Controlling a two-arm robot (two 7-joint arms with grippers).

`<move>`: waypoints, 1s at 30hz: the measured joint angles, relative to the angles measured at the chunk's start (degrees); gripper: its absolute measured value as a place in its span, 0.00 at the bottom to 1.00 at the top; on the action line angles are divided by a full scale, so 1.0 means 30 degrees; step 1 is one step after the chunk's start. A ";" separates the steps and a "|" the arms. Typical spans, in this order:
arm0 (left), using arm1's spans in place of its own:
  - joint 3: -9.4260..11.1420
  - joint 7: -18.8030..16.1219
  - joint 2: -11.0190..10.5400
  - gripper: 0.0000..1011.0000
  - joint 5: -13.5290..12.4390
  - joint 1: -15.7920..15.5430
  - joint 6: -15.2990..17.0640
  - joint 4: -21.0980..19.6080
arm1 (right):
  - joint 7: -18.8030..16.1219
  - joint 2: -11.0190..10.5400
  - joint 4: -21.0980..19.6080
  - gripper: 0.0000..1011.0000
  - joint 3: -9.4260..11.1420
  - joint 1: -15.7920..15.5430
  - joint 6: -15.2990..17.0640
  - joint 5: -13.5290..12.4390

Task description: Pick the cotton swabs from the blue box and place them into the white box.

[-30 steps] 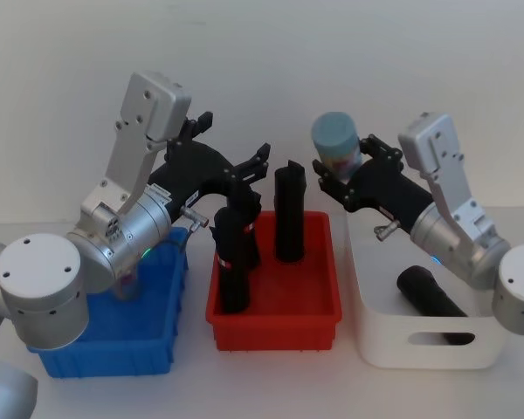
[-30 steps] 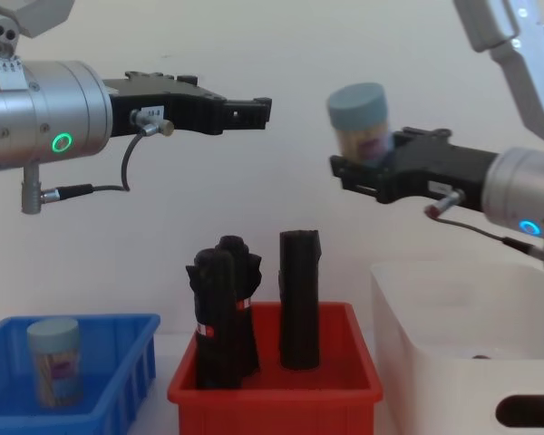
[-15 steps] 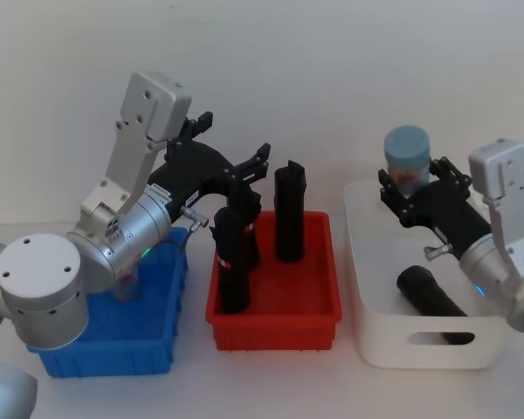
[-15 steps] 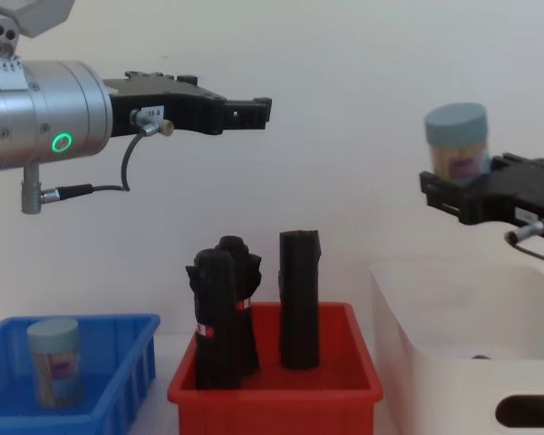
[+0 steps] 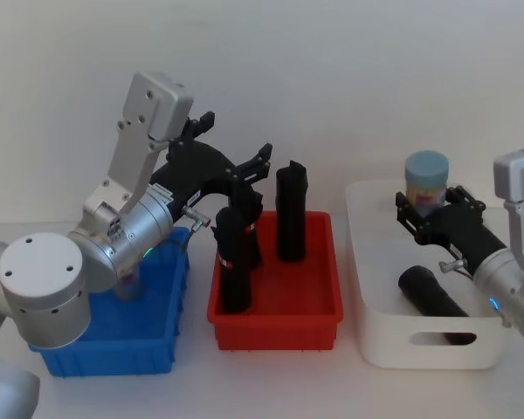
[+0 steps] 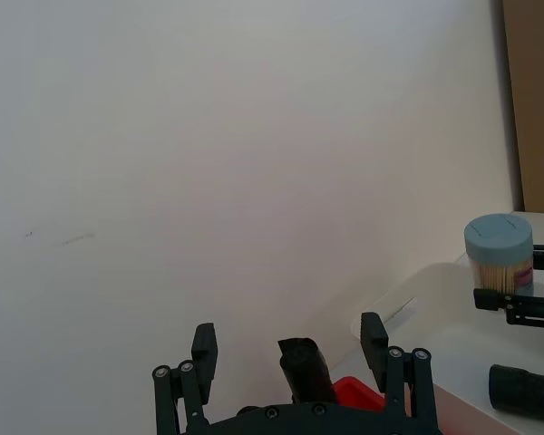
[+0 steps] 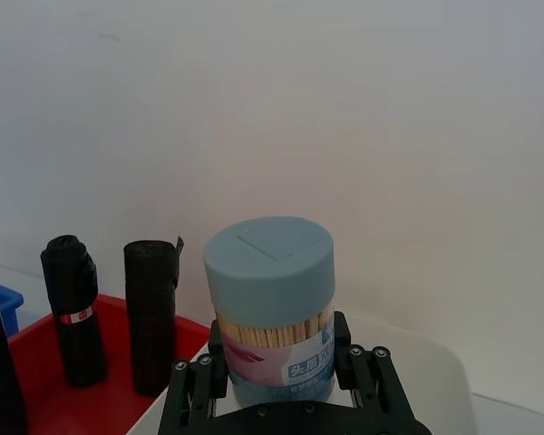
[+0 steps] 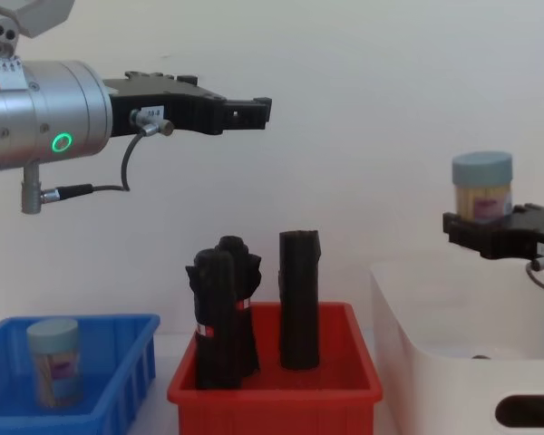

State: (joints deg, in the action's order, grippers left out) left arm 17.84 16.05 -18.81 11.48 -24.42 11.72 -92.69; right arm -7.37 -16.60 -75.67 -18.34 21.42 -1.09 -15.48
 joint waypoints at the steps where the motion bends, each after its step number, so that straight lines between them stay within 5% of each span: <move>1: 0.0000 0.0000 0.0001 0.99 0.0000 0.0000 -0.0001 0.0000 | -0.0314 0.0036 0.0173 0.63 0.0024 0.0139 0.0269 -0.0109; 11: 0.0000 0.0000 0.0001 0.99 -0.0001 0.0000 0.0000 0.0000 | -0.2048 0.0405 0.1634 0.64 0.0092 0.1434 0.1631 -0.0081; 23: 0.0000 0.0001 0.0001 0.99 -0.0001 0.0000 0.0001 0.0000 | -0.3050 0.0679 0.2594 0.97 0.0107 0.2295 0.2467 0.0117; 30: 0.0000 0.0000 0.0001 0.99 -0.0001 0.0000 0.0001 0.0000 | -0.3314 0.0747 0.2853 0.99 0.0107 0.2534 0.2690 0.0176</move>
State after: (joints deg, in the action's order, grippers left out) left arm 17.84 16.05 -18.80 11.48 -24.42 11.72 -92.69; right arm -17.31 -14.36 -67.11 -18.02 29.02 6.99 -14.95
